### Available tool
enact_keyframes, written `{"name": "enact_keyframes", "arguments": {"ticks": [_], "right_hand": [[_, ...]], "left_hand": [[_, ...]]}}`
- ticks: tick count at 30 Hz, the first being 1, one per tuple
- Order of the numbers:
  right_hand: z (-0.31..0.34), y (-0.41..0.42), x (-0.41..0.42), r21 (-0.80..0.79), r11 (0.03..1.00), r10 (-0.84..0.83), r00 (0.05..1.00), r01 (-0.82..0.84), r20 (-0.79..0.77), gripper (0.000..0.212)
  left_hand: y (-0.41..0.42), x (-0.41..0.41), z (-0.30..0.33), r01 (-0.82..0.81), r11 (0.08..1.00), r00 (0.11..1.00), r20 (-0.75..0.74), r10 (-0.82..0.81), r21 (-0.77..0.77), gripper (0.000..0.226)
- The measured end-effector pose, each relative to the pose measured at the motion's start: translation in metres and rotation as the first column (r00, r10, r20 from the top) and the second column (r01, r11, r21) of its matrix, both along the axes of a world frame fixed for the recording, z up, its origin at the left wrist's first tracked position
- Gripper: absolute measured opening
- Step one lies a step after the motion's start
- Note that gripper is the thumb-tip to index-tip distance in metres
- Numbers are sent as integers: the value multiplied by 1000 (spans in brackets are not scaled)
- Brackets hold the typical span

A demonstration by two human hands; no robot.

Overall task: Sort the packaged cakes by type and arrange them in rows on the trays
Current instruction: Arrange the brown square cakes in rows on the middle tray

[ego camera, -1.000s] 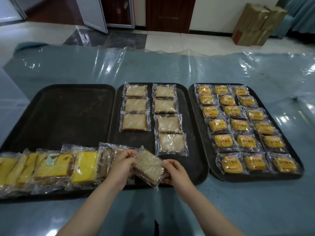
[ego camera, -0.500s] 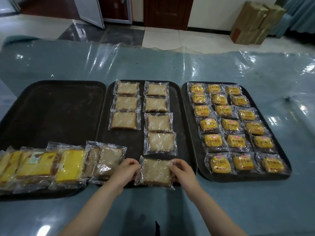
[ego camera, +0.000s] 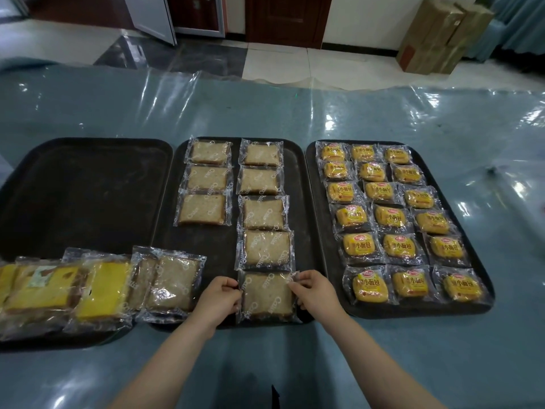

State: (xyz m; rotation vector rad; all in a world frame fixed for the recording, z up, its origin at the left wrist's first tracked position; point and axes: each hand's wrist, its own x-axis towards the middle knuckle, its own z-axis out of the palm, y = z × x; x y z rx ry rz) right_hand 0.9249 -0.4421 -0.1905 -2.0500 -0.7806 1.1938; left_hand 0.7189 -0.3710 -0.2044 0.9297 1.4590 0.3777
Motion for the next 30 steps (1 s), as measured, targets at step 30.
{"name": "enact_keyframes", "arguments": {"ticks": [30], "right_hand": [[-11, 1, -12, -62, 803, 470, 566, -593, 677, 66]], "left_hand": [[2, 6, -3, 773, 467, 595, -747, -298, 429, 74]]}}
